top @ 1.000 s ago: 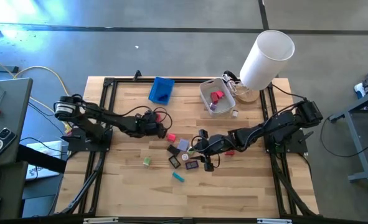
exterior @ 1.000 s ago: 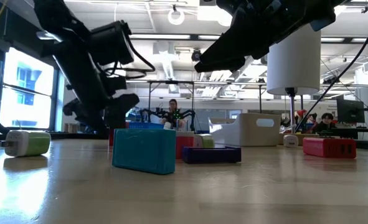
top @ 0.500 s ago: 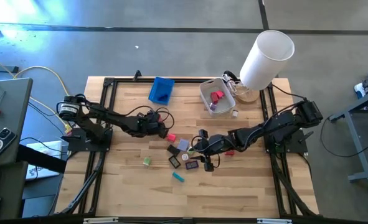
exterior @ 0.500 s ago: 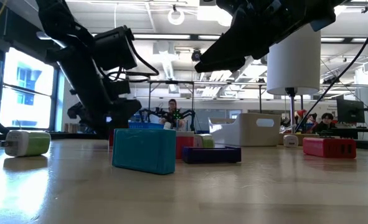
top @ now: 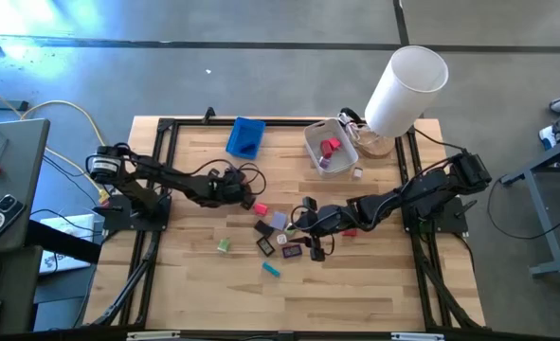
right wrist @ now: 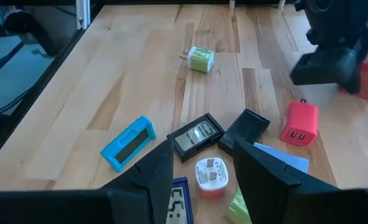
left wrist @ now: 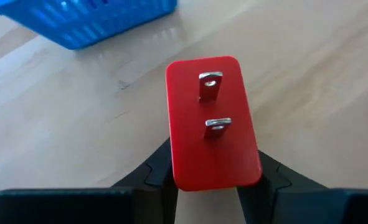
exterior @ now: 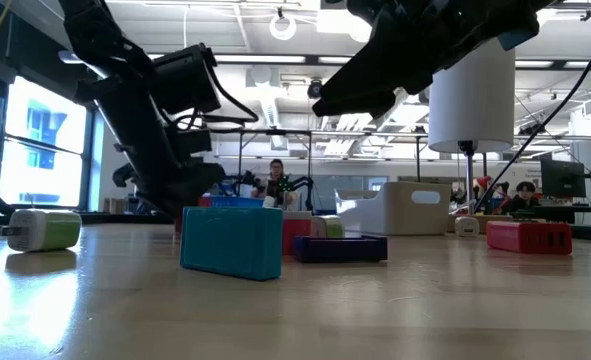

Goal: Pick & Place Office items
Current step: Put the left red charger adapter into the white bin

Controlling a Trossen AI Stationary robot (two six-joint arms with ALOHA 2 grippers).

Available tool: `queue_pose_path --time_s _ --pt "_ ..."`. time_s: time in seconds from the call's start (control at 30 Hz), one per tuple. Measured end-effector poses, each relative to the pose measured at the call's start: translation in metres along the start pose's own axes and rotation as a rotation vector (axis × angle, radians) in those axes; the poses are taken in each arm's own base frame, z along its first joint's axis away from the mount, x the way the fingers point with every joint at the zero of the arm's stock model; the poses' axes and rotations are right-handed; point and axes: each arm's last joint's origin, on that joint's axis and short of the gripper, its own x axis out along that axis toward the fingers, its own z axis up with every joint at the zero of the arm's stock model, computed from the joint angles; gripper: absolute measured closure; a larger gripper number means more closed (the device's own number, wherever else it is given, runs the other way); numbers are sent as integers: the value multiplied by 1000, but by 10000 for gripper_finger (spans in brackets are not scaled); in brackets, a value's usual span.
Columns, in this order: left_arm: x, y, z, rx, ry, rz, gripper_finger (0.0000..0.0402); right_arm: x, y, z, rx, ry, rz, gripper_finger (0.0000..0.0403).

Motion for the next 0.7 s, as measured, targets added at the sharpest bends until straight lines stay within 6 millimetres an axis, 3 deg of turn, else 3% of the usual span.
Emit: queue_pose_path --time_s 0.17,0.33,0.53,0.7 --pt "-20 -4 4 50 -33 -72 290 0 -4 1 5 -8 -11 250" --pt "-62 -6 15 46 -136 -228 290 0 -6 7 -50 -64 -19 250" --pt "-120 -16 19 180 -332 -498 290 -1 -7 17 -100 -170 -105 250" --pt "-145 -31 14 260 -448 -666 290 -4 -9 29 -78 -305 -178 250"
